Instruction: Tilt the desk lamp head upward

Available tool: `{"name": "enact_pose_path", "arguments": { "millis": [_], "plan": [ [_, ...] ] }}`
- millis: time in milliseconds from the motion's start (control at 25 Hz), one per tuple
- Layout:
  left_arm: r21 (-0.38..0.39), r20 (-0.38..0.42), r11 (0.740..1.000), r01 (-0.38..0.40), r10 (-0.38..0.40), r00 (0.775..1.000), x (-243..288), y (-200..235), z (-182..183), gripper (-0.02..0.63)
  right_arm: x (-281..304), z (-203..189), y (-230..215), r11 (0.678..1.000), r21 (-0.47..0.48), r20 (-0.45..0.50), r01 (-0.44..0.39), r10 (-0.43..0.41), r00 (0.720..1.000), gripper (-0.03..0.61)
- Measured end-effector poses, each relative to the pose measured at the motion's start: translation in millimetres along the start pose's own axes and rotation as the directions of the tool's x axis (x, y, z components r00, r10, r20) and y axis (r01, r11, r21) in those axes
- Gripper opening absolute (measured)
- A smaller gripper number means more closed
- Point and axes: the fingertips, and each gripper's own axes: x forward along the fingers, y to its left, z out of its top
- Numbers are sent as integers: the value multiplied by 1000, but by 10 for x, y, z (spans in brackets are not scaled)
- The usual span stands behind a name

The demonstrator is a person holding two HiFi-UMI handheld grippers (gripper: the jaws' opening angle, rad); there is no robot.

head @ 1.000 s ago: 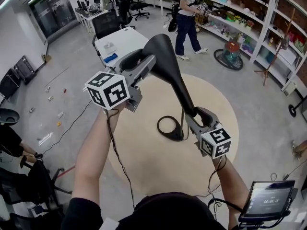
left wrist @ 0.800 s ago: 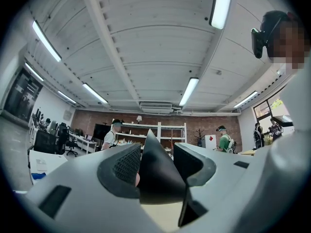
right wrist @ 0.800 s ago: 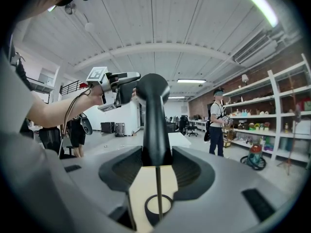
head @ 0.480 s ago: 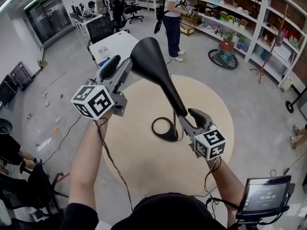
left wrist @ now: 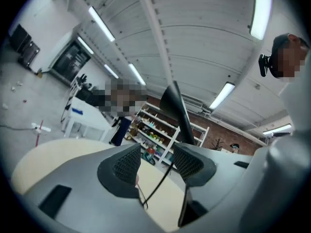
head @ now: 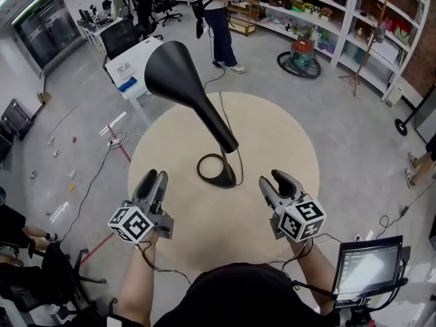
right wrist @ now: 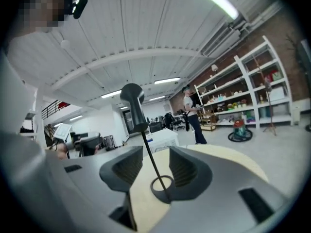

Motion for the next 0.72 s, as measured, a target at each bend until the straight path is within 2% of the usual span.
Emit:
{"name": "enact_pose_path", "arguments": {
  "millis": [120, 240, 280, 440, 560, 720],
  "plan": [
    [-72, -166, 997, -39, 27, 986, -373, 9, -885, 217, -161, -302, 63, 995, 102, -35, 14, -11, 999, 173],
    [-126, -280, 990, -69, 31, 960, -652, -130, -1490, 217, -206, -470, 226, 989, 144, -72, -38, 49, 996, 22],
    [-139, -293, 987, -77, 33, 956, -701, -216, -1616, 217, -220, -505, 266, 986, 151, -82, -63, 76, 994, 4],
    [-151, -331, 985, -81, 27, 943, -697, -694, -1874, 216, -409, -667, 384, 970, 189, -127, -152, 177, 976, 3],
    [-139, -356, 989, -52, -1, 935, -587, -972, -1956, 216, -503, -823, 478, 948, 237, -159, -211, 252, 955, 3],
    [-141, -387, 990, -9, -46, 921, -541, -1189, -2180, 216, -639, -1095, 588, 913, 327, -197, -243, 317, 928, 3]
  ]
}}
